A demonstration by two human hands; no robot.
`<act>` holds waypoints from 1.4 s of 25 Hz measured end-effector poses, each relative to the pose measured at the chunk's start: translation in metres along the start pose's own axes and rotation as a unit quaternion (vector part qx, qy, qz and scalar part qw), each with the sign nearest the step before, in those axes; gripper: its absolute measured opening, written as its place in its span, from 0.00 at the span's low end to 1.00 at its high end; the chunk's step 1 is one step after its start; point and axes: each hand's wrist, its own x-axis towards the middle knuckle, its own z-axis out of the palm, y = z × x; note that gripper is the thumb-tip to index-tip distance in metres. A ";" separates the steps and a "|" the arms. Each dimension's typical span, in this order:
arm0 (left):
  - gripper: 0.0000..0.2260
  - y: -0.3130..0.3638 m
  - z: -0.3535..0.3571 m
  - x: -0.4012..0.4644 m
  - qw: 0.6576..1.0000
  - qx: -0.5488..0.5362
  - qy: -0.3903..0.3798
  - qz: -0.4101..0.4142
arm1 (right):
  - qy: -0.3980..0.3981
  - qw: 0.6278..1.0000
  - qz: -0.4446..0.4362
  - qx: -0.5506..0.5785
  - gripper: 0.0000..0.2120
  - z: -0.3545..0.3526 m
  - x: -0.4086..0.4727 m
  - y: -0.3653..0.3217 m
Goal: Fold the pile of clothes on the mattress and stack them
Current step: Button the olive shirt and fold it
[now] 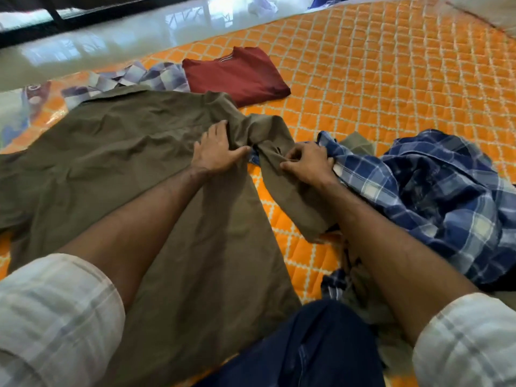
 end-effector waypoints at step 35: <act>0.24 0.038 0.039 -0.022 0.988 0.150 0.009 0.038 | -0.266 0.961 0.057 -0.045 0.19 0.029 -0.196 0.024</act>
